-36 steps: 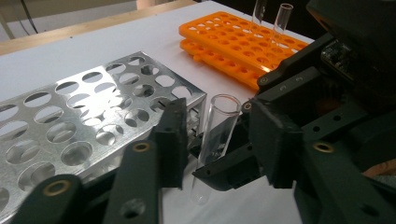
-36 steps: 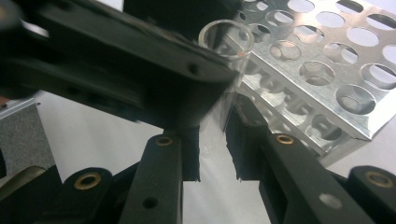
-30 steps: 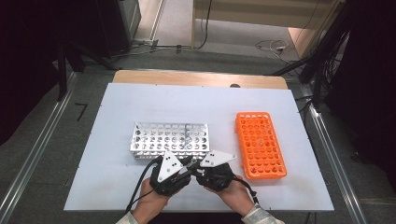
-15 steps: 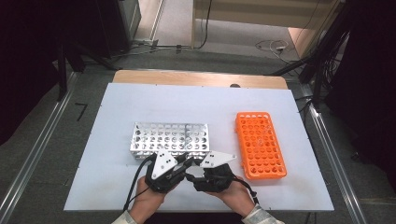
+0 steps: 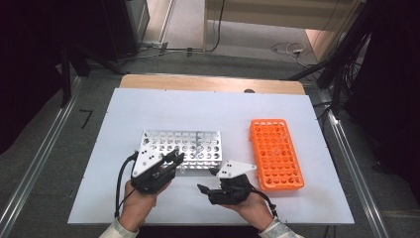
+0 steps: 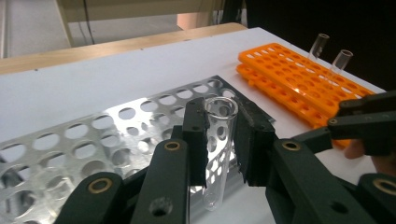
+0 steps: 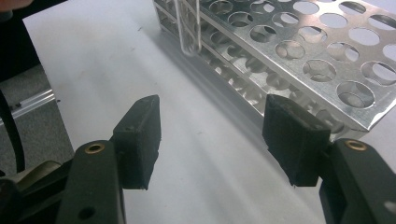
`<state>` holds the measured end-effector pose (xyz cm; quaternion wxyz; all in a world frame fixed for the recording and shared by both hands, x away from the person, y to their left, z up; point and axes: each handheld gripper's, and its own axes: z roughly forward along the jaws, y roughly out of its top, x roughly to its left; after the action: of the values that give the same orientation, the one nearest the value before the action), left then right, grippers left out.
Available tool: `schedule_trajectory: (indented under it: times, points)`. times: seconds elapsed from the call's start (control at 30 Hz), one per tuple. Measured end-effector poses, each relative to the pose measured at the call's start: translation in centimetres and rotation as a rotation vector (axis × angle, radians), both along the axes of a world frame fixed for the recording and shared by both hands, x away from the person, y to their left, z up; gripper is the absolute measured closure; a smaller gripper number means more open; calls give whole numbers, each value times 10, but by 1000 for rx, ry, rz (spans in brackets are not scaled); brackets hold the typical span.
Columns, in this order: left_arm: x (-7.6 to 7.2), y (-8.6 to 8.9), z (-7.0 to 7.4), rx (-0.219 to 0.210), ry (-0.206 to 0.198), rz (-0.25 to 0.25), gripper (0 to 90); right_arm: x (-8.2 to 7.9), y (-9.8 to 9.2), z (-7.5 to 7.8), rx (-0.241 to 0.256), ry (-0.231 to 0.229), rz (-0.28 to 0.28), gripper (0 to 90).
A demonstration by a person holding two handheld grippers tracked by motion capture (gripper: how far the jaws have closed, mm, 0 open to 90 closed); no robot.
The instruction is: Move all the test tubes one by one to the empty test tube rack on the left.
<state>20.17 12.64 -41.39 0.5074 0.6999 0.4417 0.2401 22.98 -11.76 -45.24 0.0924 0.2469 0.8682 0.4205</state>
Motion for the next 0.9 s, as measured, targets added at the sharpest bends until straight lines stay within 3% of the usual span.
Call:
schedule_trajectory:
  times: [0.57, 0.9]
  points:
    - [6, 37, 14, -35, -31, 118, 748, 0, -3, 0, -2, 4, -10, 359]
    - [10, 45, 13, -28, -46, 161, 749, 0, -3, -1, -4, 4, -9, 360]
